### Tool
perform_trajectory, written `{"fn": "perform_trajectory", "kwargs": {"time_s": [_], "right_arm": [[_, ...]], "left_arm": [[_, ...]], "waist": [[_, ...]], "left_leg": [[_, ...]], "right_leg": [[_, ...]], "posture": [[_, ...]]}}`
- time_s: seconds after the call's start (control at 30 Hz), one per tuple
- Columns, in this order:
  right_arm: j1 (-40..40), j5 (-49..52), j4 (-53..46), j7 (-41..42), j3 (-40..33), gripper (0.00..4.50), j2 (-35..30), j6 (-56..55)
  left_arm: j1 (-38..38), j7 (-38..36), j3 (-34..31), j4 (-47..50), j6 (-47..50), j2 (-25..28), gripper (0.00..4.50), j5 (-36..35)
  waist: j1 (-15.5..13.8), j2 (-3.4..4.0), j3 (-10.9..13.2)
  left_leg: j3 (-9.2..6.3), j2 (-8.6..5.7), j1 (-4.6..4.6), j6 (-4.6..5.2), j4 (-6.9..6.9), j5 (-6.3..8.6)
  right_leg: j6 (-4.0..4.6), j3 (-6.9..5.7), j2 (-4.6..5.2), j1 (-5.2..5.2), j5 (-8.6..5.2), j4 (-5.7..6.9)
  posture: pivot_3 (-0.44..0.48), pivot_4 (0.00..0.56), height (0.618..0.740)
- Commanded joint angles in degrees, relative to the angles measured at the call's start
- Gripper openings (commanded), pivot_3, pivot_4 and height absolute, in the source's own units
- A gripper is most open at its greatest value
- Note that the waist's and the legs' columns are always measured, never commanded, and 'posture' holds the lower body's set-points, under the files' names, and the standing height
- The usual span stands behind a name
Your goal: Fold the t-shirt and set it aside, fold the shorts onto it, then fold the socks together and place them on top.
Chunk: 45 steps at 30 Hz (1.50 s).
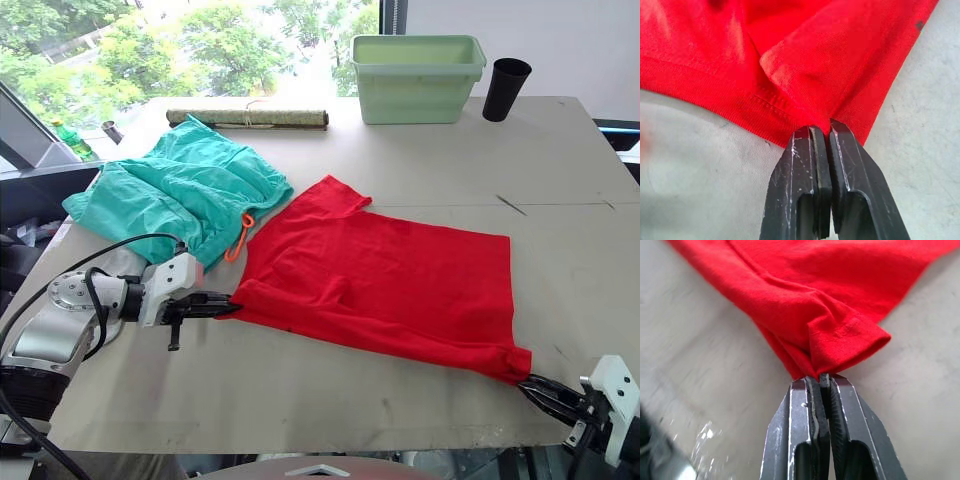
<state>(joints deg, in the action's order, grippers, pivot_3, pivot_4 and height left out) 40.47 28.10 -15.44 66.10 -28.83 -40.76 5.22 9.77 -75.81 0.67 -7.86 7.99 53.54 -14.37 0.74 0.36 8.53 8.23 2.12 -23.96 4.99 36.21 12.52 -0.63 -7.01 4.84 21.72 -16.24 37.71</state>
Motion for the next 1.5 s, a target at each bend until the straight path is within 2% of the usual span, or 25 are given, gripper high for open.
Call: {"fn": "perform_trajectory", "kwargs": {"time_s": [0.03,0.13,0.2,0.4,0.6,0.7,0.8,0.93,1.07,1.27,1.5], "right_arm": [[-1.9,-4.0,4.2,6.1,-2.4,0.00,-2.7,-13.7],[-5.0,-9.7,10.9,10.2,-0.7,0.00,-4.5,-31.1],[-5.7,-12.1,13.8,10.7,0.1,0.00,-5.2,-37.6],[-6.1,-15.3,13.5,7.9,4.4,0.00,-5.7,-44.6],[-6.9,-17.8,14.9,3.1,4.6,0.00,-6.6,-45.8],[-6.7,-17.2,15.3,1.8,3.8,0.95,-8.2,-42.4],[-5.2,-14.2,15.2,2.5,2.4,2.50,-10.3,-38.6],[-2.5,-10.5,13.0,4.1,0.3,4.34,-12.4,-32.6],[-1.5,-6.7,11.6,6.0,-1.8,4.43,-13.6,-27.9],[-4.2,4.9,1.1,1.0,-1.2,4.43,-11.1,-9.6],[-7.9,4.1,-2.8,-2.6,3.7,4.43,-6.9,-3.3]], "left_arm": [[-1.4,0.1,0.9,-1.3,1.4,0.3,0.06,1.1],[-1.8,-0.5,0.4,-1.7,2.2,0.7,0.06,0.3],[-3.2,-1.9,0.3,-0.7,3.1,1.8,0.06,-0.6],[-8.8,-4.2,0.0,2.8,4.4,4.5,0.06,-2.1],[-14.0,-3.7,-1.3,7.7,7.3,6.5,0.06,-3.0],[-16.5,-2.9,-2.1,9.4,8.1,6.9,0.00,-3.1],[-19.2,-2.0,-2.7,11.5,10.5,7.3,0.00,-3.6],[-22.9,-2.0,-2.8,15.2,15.5,9.4,0.00,-4.8],[-27.7,-1.0,-4.1,19.1,18.0,10.3,0.00,-5.8],[-34.6,0.2,-7.0,23.4,19.8,11.1,0.00,-6.5],[-40.5,-2.6,-12.7,24.5,16.2,11.8,0.00,-7.9]], "waist": [[0.0,0.00,0.0],[0.0,-0.01,0.0],[0.0,-0.01,0.0],[0.1,0.08,-0.1],[0.2,0.15,-0.1],[0.2,0.27,-0.2],[0.1,0.35,-0.2],[0.2,0.44,-0.3],[0.4,0.52,-0.3],[0.3,0.76,-0.5],[0.1,0.77,-0.5]], "left_leg": [[0.00,0.00,0.01,0.00,0.00,0.00],[0.00,0.00,0.01,0.00,0.00,0.00],[0.01,-0.01,0.02,0.00,0.01,0.00],[0.03,0.00,0.07,-0.23,-0.06,-0.14],[0.03,0.00,0.10,-0.13,-0.05,-0.07],[0.03,0.00,0.11,-0.14,-0.06,-0.07],[0.03,0.00,0.10,-0.14,-0.07,-0.07],[0.03,0.00,0.11,-0.04,-0.13,-0.01],[0.04,0.00,0.15,-0.02,-0.23,0.00],[0.04,0.00,0.19,-0.03,-0.41,0.01],[0.04,-0.02,0.18,-0.04,-0.56,0.02]], "right_leg": [[-0.01,0.00,0.00,-0.01,0.00,0.00],[-0.01,0.00,-0.01,-0.02,-0.01,0.00],[-0.02,0.00,-0.02,-0.02,-0.01,-0.01],[0.01,0.00,-0.04,-0.02,-0.07,0.02],[0.00,0.01,-0.01,-0.04,-0.09,0.02],[0.00,0.02,-0.01,-0.03,-0.09,0.01],[0.02,0.02,-0.01,-0.03,-0.10,0.01],[0.04,0.02,-0.01,-0.04,-0.11,-0.02],[0.05,0.03,-0.02,-0.04,-0.13,-0.10],[0.12,0.04,-0.02,-0.03,-0.16,-0.16],[0.15,0.03,-0.03,-0.02,-0.19,-0.31]], "posture": [[0.000,0.150,0.737],[0.000,0.150,0.737],[0.000,0.150,0.737],[0.000,0.150,0.737],[0.000,0.150,0.737],[0.000,0.150,0.737],[0.000,0.150,0.737],[0.000,0.150,0.737],[0.000,0.150,0.737],[0.000,0.150,0.737],[0.000,0.150,0.737]]}}
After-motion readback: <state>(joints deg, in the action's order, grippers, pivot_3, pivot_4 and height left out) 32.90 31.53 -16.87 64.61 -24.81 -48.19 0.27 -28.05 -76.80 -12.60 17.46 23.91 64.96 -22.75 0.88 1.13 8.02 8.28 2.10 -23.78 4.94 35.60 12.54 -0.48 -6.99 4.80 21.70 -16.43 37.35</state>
